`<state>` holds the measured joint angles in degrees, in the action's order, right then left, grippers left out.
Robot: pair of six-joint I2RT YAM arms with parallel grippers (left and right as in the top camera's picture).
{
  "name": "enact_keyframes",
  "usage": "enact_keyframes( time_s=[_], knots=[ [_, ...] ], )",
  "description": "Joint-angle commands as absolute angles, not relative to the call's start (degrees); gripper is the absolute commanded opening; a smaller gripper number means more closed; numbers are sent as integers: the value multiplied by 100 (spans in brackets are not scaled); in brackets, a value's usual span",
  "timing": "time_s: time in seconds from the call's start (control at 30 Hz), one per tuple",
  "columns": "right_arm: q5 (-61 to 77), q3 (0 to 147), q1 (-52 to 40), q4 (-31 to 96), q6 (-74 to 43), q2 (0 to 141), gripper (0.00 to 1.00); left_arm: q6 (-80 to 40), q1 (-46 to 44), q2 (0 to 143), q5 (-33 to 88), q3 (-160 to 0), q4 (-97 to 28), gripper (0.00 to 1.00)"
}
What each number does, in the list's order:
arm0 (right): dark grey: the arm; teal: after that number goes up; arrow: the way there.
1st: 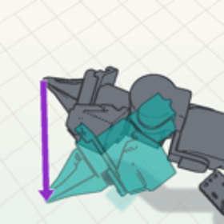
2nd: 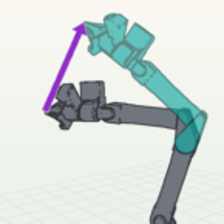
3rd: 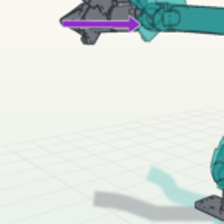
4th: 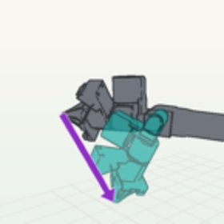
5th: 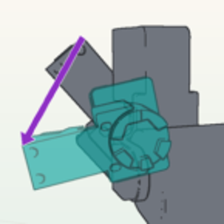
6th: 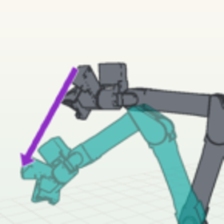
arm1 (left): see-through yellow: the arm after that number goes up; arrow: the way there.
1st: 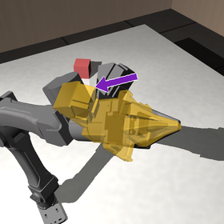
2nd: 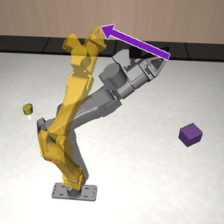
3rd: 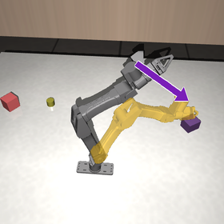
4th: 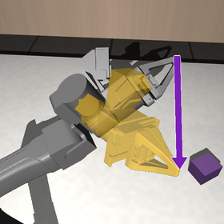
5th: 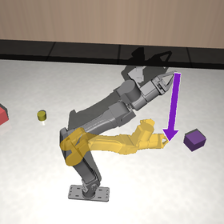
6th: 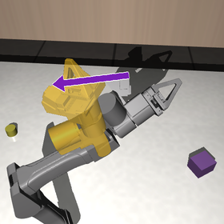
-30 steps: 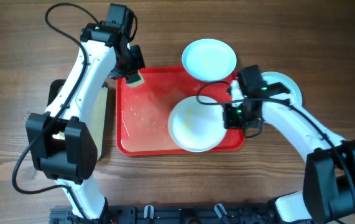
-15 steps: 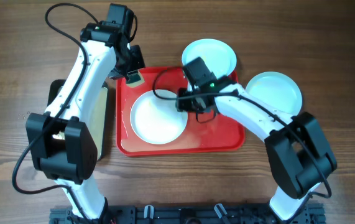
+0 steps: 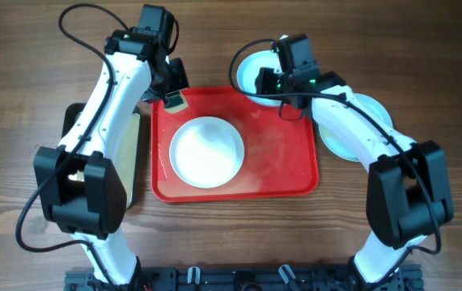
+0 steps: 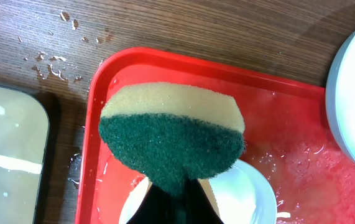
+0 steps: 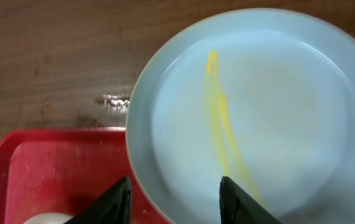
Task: Clean dirty plates on tray and stack at the side
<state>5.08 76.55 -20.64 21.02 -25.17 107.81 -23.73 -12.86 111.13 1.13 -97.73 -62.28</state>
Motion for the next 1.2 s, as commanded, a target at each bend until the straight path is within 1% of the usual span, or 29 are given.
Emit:
enact_keyframes(
  time_s=[0.0,0.13,0.3,0.33,0.47,0.5,0.57,0.6,0.67,0.73,0.77,0.83,0.9,0.93,1.0,1.07,1.17],
  knots=[
    [257,7776,-2001,2049,-2416,11078,46,-2471,-1291,11150,54,-9856,-6213,4],
    [261,7771,-2001,2204,-2523,11408,46,-2467,-1291,11150,54,-9856,-6215,4],
    [366,7762,-2001,3317,-2912,11434,45,-2467,-1291,11150,54,-9856,-6215,4],
    [528,7762,-2001,3498,-2912,11432,42,-2467,-1291,11150,51,-9856,-6215,4],
    [604,7762,-2001,3889,-3004,11432,41,-2467,-1291,11150,54,-9856,-6213,4],
    [617,7762,-2001,3992,-3004,11430,38,-2467,-1291,11150,51,-9856,-6215,4],
    [832,7767,-2001,4034,-2849,11262,36,-2467,-1291,11150,51,-9856,-6213,4],
    [967,7776,-2001,4032,-2845,10956,36,-2467,-1291,11150,51,-9856,-6211,4],
    [1063,7776,-2003,4036,-2718,10398,43,-2467,-1291,11150,51,-9856,-6215,4],
    [1444,7773,-2018,4095,-2534,10193,46,-2467,-1291,11150,54,-9856,-6215,4],
    [1817,7765,-2062,4158,-2418,10189,46,-2469,-1291,11150,54,-9856,-6222,4],
    [1999,7616,-2333,4318,-2397,10217,46,-2471,-1291,11157,54,-9841,-6243,4],
    [1608,7511,-2775,4473,-2665,10331,46,-2471,-1291,11157,54,-9738,-6237,4],
    [1387,7448,-2941,4434,-3002,10396,45,-2467,-1291,11157,51,-9655,-6211,4],
    [1326,7321,-3153,4206,-3179,10578,45,-2464,-1291,11157,30,-9535,-6167,4],
    [1160,7269,-3273,4086,-3339,10978,40,-2443,-1291,11157,3,-9472,-6147,4],
    [1367,7269,-3323,4012,-3319,11369,36,-2445,-1291,11157,5,-9472,-6125,4]
  ],
)
